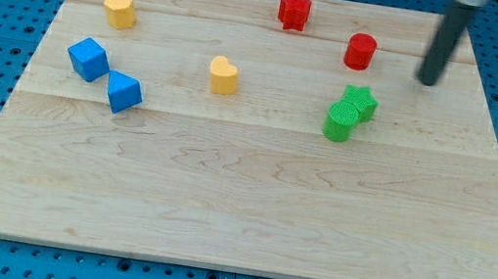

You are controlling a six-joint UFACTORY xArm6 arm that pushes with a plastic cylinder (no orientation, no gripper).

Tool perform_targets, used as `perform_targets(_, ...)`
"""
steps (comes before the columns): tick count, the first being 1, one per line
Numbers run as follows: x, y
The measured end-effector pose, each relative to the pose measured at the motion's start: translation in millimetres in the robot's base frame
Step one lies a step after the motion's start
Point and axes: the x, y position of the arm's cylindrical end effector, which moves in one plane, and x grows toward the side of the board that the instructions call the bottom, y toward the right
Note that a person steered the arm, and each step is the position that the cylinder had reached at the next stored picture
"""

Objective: Push the red circle diagonally to the top left of green star

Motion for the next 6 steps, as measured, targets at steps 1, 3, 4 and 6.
perform_targets(1,-26,-16)
perform_targets(3,-10,-79)
perform_targets(4,-9,-117)
perform_targets(6,-55,-37)
